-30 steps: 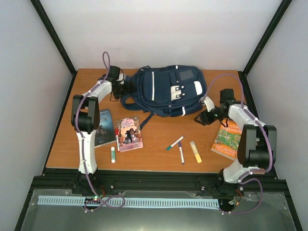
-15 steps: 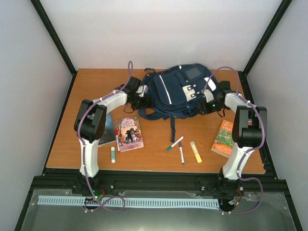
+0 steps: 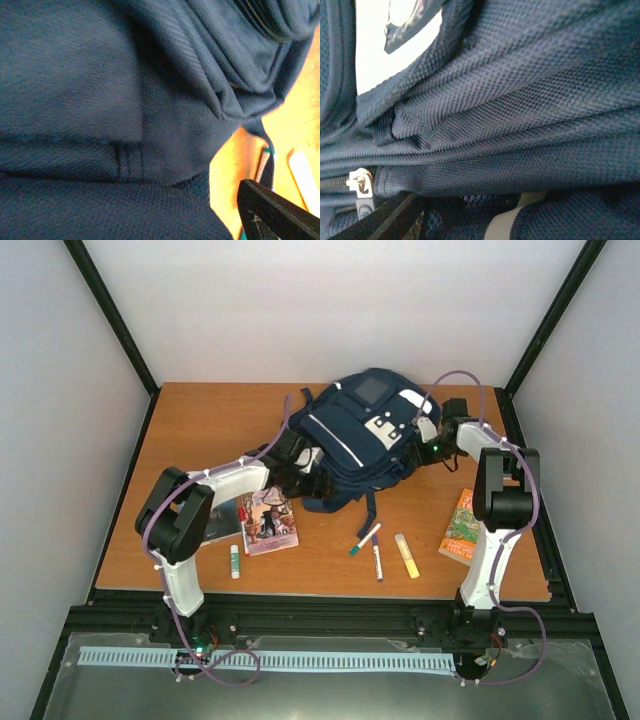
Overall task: Pack the student bag
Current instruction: Adjust the student bag at the center of the board.
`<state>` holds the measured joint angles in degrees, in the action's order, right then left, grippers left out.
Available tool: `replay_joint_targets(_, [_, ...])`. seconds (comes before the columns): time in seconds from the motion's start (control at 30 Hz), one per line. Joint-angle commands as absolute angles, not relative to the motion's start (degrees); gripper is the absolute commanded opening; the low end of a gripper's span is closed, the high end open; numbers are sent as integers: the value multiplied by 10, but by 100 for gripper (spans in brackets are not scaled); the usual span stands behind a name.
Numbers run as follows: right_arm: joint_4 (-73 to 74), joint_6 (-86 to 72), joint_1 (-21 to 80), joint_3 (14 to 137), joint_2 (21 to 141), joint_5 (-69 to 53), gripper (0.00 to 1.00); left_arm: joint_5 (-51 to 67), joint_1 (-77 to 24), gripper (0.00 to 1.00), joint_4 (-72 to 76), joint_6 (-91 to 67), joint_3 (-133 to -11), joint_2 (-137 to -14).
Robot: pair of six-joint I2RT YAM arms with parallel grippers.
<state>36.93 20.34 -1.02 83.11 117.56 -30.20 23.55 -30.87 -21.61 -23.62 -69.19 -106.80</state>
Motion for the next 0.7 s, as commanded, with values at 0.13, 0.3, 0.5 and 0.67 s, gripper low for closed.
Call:
replay_joint_targets(0.13, [357, 140, 32, 923, 1235, -274, 59, 195, -408, 87, -175, -268, -668, -1019])
replay_joint_targets(0.3, [370, 122, 32, 965, 1256, -285, 59, 183, -463, 87, -158, -286, -692, -1049])
replay_joint_targets(0.5, [395, 128, 25, 965, 1224, -293, 61, 162, -484, 91, -220, -270, -743, -1052])
replay_joint_targets(0.67, [400, 141, 4, 910, 1131, -295, 66, 141, -483, 99, -331, -228, -755, -991])
